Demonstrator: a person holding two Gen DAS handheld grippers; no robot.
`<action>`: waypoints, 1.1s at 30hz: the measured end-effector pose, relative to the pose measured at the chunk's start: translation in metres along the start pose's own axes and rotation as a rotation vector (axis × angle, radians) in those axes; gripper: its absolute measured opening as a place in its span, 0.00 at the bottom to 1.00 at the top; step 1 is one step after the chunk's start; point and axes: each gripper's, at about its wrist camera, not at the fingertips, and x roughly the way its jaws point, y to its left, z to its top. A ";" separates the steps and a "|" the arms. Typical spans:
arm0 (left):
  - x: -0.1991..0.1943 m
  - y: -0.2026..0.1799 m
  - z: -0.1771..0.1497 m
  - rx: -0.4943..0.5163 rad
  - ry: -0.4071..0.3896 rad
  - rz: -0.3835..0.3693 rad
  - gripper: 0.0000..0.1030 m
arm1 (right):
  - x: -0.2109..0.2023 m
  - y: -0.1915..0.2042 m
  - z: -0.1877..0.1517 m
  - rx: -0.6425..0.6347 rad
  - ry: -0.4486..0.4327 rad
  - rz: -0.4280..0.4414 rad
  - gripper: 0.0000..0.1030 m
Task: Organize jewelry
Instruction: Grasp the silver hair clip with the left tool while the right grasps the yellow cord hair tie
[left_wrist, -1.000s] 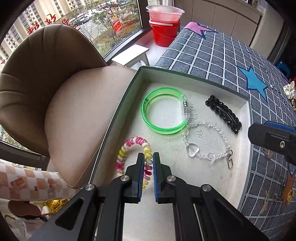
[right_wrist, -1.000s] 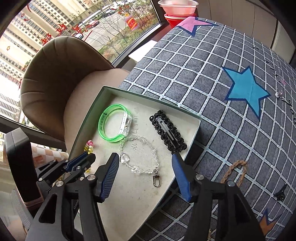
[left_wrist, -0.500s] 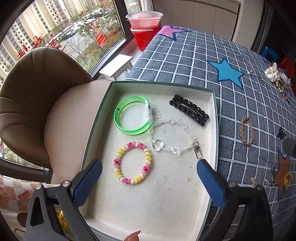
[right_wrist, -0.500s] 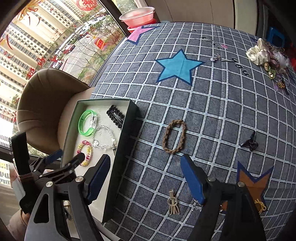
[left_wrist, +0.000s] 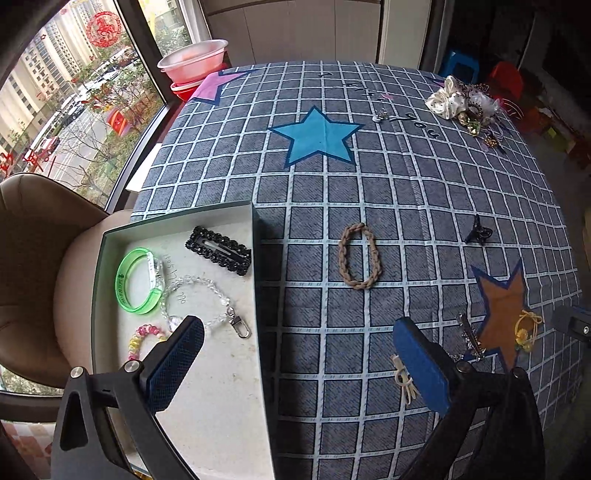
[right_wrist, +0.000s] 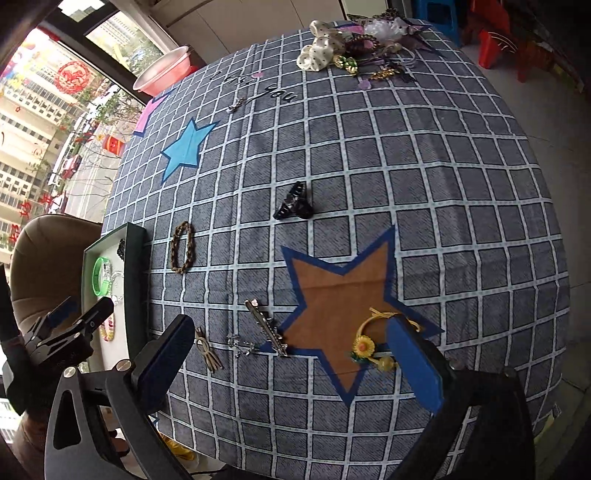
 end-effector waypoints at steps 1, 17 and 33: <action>0.003 -0.009 0.001 0.022 0.006 -0.008 1.00 | 0.000 -0.008 -0.002 0.016 0.006 -0.014 1.00; 0.041 -0.100 -0.008 0.144 0.138 -0.106 1.00 | 0.009 -0.070 -0.028 0.054 0.057 -0.167 1.00; 0.064 -0.146 -0.017 0.148 0.221 -0.148 0.69 | 0.038 -0.065 -0.030 -0.035 0.031 -0.224 0.83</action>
